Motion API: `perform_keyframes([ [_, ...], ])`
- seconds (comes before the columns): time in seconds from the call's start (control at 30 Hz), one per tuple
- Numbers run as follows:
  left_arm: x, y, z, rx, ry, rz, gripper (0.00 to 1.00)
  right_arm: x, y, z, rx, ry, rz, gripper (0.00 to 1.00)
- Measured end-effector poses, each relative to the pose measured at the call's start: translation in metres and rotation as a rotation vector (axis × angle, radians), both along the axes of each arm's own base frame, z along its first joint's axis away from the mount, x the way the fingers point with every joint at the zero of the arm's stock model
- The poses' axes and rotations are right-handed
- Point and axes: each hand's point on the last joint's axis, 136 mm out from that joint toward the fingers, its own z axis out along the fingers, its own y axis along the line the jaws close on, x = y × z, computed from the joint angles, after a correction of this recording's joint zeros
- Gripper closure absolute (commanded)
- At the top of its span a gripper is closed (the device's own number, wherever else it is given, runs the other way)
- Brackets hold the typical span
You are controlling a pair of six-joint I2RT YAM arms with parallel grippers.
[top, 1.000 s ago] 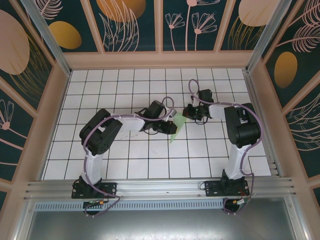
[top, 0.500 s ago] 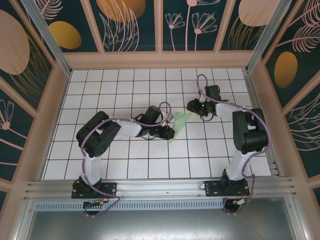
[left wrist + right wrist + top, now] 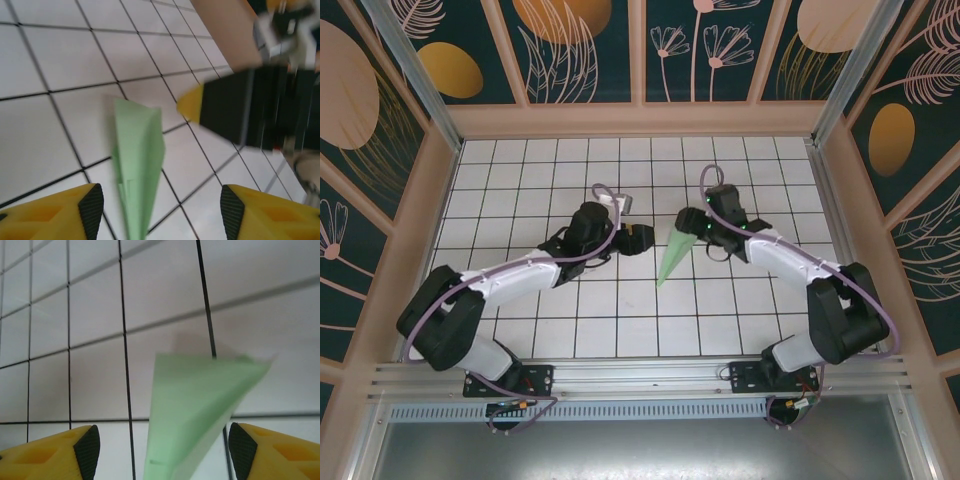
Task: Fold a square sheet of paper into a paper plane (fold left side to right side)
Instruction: Pick up the paper plane at the center of the table, then place the paper plane at the center of the table.
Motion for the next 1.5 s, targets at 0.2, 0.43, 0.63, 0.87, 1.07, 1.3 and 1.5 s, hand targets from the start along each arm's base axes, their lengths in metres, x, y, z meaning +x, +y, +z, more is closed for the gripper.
perform_keyframes([
  [0.2, 0.006, 0.027, -0.007, 0.038, -0.017, 0.14, 0.3, -0.025, 0.008, -0.044, -0.017, 0.12, -0.034, 0.33],
  [0.43, 0.01, 0.039, -0.005, 0.062, -0.037, 0.204, 0.29, -0.033, 0.016, -0.061, -0.007, 0.169, -0.054, 0.72],
  [0.63, 0.011, 0.055, 0.01, 0.065, -0.077, 0.27, 0.28, -0.037, 0.023, -0.055, 0.002, 0.159, -0.037, 1.0],
  [0.87, 0.008, 0.085, 0.037, 0.045, -0.15, 0.392, 0.16, -0.046, 0.065, 0.009, 0.162, 0.024, 0.138, 1.0],
  [1.07, 0.007, 0.103, 0.05, 0.038, -0.188, 0.468, 0.11, -0.056, 0.085, 0.021, 0.29, -0.022, 0.258, 1.0],
  [1.3, 0.006, 0.108, 0.041, 0.065, -0.176, 0.483, 0.11, -0.078, 0.042, -0.071, 0.198, 0.166, 0.184, 0.78],
  [1.5, 0.004, 0.11, 0.039, 0.075, -0.169, 0.482, 0.09, -0.077, 0.018, -0.074, 0.083, 0.152, 0.138, 0.56],
])
